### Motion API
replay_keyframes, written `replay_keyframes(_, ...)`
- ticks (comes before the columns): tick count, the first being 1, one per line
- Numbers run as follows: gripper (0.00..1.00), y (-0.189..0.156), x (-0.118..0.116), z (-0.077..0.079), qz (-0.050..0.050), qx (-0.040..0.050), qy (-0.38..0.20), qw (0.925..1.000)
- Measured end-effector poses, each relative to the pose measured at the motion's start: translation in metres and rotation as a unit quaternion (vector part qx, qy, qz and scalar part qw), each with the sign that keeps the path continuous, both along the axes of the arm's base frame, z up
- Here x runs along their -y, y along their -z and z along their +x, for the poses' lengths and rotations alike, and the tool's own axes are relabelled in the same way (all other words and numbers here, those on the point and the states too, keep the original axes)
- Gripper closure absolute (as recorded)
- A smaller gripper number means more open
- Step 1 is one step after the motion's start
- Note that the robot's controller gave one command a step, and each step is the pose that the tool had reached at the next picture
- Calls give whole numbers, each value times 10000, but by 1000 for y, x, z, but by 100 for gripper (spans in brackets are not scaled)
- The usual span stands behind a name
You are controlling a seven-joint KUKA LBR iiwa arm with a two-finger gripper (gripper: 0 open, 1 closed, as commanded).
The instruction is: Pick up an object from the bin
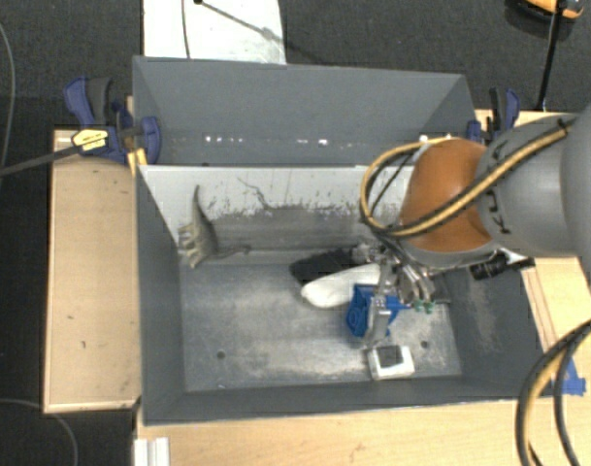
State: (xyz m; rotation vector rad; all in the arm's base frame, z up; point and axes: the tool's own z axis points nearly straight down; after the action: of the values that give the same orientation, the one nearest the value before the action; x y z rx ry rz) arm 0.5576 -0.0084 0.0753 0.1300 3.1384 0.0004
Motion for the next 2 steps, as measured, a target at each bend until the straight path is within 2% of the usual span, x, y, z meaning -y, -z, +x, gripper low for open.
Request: replay_keyframes(2,100,0,0,0,-2,0,-18,10000)
